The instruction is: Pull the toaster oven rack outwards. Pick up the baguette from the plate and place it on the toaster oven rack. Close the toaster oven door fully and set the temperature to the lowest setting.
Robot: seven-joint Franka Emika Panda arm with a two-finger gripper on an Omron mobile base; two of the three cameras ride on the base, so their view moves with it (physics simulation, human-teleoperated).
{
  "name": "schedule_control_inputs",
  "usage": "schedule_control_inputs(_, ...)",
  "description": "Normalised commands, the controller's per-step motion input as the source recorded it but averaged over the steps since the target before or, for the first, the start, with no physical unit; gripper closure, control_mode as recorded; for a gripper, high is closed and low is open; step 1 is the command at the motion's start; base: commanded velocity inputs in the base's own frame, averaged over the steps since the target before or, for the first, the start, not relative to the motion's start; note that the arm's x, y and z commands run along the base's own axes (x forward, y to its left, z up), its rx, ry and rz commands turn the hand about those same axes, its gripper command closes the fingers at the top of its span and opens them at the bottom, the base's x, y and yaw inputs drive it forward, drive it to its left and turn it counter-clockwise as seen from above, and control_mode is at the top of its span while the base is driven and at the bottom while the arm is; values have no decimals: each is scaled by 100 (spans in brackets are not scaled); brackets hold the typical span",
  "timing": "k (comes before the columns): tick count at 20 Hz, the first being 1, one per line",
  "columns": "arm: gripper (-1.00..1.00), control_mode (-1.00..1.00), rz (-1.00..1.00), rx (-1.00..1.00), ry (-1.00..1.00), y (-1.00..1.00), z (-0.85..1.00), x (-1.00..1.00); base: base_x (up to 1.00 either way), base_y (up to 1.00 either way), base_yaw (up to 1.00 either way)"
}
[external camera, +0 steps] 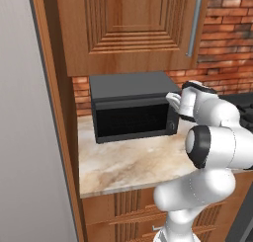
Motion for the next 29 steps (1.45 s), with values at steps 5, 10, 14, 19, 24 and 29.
schedule_control_inputs(5,100,-100,3,-88,-57,15,-61,0,0,0,0)
schedule_control_inputs(10,100,-100,2,-95,-61,5,-32,-4,0,0,0)
schedule_control_inputs(14,100,-100,0,-100,-63,7,-13,-16,0,0,0)
schedule_control_inputs(19,100,-100,0,-100,-60,0,-17,-24,0,0,0)
schedule_control_inputs(24,100,-100,0,-100,-63,0,-19,-34,0,0,0)
schedule_control_inputs(29,100,-100,0,-99,-62,0,-18,-22,0,0,0)
